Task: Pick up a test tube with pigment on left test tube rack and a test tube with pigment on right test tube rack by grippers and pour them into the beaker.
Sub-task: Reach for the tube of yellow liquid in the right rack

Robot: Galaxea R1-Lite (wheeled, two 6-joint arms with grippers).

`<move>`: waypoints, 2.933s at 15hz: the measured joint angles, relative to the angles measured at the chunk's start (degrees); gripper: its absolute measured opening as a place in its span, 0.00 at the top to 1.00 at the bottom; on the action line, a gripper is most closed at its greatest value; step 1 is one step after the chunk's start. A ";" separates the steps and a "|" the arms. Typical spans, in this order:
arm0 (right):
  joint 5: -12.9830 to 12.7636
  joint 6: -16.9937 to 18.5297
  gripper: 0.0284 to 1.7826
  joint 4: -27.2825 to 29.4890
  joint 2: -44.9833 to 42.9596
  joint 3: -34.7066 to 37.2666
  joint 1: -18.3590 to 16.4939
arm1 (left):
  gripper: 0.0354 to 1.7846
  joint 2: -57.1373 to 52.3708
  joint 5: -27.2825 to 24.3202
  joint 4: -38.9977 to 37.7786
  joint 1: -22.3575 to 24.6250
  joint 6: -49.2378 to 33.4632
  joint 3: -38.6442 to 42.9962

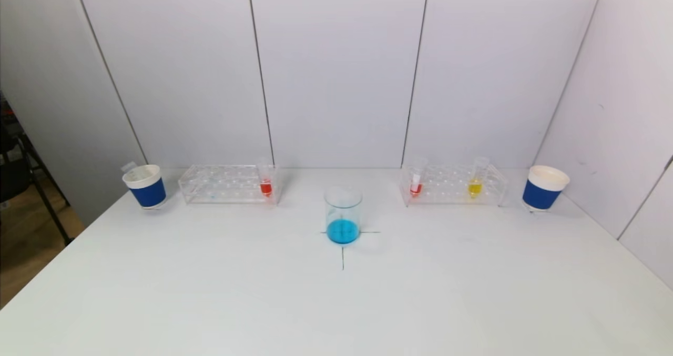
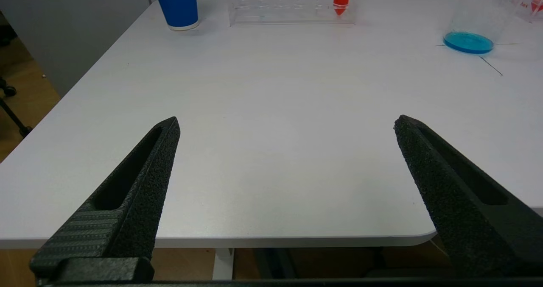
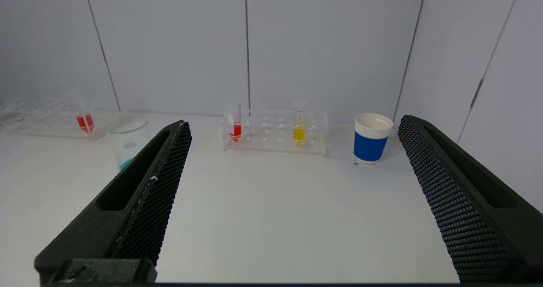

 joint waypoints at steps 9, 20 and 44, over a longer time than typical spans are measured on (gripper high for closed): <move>4.33 0.54 0.01 -14.58 22.72 -1.73 0.11 | 0.01 0.00 0.02 -3.50 0.00 0.15 0.84; 4.77 0.06 0.01 -41.96 50.42 4.30 1.26 | 0.01 0.02 0.02 -4.23 0.00 0.24 1.57; -10.78 -0.88 0.01 -76.46 108.69 -21.71 3.39 | 0.01 0.07 0.02 -4.27 0.00 0.26 1.57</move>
